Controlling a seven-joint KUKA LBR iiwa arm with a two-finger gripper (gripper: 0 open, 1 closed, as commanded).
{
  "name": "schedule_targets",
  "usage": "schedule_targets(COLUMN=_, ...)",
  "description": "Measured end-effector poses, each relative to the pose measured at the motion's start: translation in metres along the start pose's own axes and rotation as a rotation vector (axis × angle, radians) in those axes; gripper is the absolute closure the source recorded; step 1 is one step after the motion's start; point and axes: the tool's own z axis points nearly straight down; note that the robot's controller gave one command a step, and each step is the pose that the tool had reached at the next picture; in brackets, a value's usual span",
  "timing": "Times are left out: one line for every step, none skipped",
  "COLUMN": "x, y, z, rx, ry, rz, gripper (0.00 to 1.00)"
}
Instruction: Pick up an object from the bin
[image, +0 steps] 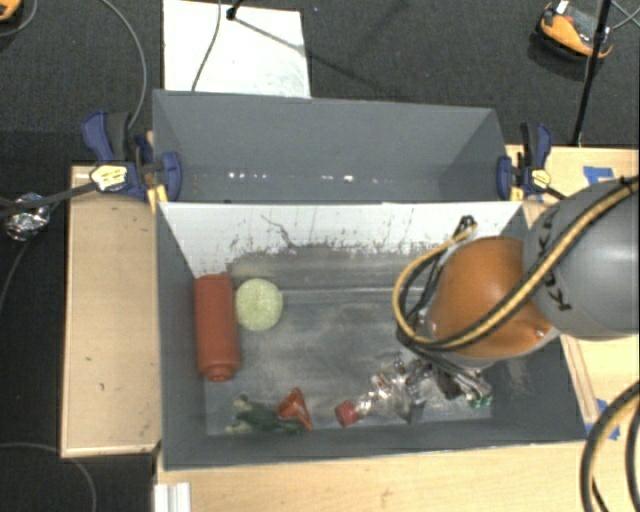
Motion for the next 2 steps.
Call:
schedule_targets(x=0.001, y=0.000, z=-0.011, rx=-0.002, ry=0.005, rz=0.000, gripper=1.00)
schedule_targets(x=-0.001, y=0.000, z=-0.056, rx=0.001, ry=-0.004, rz=0.004, gripper=1.00)
